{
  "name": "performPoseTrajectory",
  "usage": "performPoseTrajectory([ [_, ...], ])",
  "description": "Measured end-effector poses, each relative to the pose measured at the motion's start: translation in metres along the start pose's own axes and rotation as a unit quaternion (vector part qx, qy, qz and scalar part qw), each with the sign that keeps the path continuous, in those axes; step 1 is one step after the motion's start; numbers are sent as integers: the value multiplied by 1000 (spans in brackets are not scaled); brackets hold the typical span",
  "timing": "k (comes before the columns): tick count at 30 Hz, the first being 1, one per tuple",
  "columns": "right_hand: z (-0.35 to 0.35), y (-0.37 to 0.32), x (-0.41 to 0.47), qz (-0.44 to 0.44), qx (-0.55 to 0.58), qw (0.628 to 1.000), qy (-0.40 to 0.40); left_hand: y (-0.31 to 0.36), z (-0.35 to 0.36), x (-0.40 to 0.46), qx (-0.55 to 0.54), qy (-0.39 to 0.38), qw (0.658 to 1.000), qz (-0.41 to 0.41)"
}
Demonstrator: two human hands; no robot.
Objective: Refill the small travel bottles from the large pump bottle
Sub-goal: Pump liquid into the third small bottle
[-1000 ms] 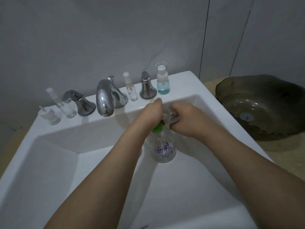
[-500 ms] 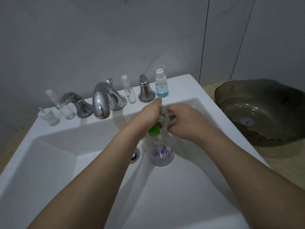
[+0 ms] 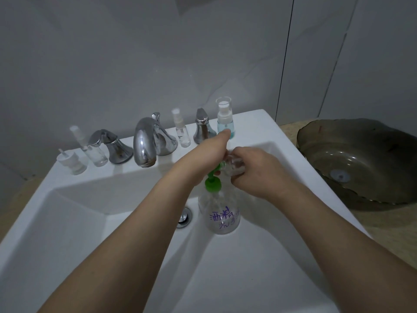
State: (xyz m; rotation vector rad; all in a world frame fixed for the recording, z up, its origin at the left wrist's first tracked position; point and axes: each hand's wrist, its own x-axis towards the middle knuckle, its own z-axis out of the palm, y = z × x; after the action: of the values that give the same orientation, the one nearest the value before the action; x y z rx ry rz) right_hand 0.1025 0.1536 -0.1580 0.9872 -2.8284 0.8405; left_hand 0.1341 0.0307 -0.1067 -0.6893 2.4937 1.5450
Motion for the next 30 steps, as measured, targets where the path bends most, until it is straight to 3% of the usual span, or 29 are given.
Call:
performPoseTrajectory([
  [15, -4, -5, -9, -7, 24, 1000, -13, -18, 15, 2, 5, 36, 999, 12],
  [30, -1, -1, -1, -6, -8, 1000, 3, -4, -1, 8, -33, -16, 999, 18],
])
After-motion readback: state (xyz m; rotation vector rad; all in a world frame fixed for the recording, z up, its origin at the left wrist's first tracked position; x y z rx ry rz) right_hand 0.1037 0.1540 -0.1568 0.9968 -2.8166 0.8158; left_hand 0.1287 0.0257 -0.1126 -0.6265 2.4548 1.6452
